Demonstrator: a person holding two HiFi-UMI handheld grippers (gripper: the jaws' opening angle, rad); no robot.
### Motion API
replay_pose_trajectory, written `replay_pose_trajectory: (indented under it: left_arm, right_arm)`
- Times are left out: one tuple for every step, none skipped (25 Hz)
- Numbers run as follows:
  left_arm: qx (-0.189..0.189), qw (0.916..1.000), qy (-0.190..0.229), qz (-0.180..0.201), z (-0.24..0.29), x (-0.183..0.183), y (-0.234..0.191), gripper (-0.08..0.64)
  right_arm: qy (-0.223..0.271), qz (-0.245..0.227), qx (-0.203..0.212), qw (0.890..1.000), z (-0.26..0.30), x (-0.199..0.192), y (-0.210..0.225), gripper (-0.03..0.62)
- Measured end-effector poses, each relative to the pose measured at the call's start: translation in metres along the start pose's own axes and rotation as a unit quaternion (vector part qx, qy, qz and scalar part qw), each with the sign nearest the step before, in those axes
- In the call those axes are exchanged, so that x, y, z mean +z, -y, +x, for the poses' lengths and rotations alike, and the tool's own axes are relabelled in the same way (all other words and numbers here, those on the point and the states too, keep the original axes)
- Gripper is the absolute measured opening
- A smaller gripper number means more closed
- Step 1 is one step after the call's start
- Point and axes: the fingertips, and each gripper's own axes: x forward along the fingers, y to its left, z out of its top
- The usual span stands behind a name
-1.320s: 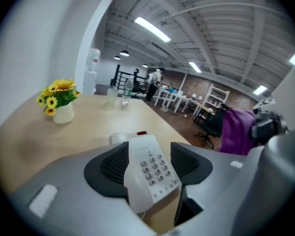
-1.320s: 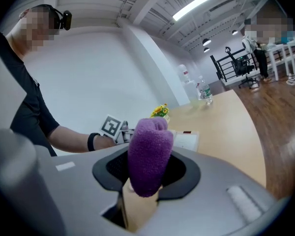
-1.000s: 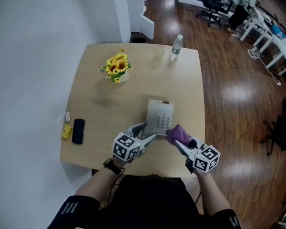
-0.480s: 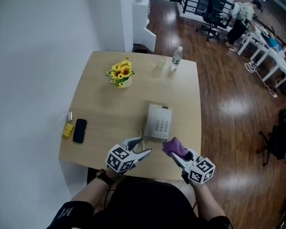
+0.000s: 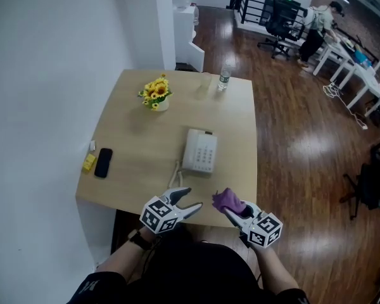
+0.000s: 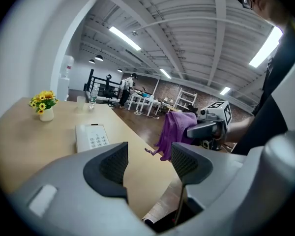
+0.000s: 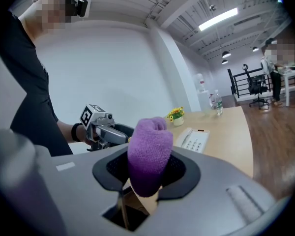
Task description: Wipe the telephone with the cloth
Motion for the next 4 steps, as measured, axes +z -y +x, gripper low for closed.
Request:
replay_pose_trajectory:
  left_arm:
    - [0.002,1.0000,0.003,-0.003,-0.001,-0.002,0.008,0.270]
    - [0.004,1.0000,0.005,-0.005,-0.003,-0.004,0.014,0.270]
    - [0.008,0.9999,0.006,-0.006,-0.006,-0.006,0.020,0.269]
    - [0.011,0.9999,0.007,-0.008,-0.008,-0.009,0.026,0.270]
  right_arm:
    - [0.002,0.002,0.000,1.000,-0.008,-0.004,-0.003,0.135]
    - [0.004,0.005,-0.001,1.000,-0.016,-0.007,-0.005,0.135]
    - [0.007,0.008,-0.002,1.000,-0.023,-0.010,-0.007,0.135]
    - [0.011,0.012,-0.003,1.000,-0.030,-0.013,-0.009,0.135]
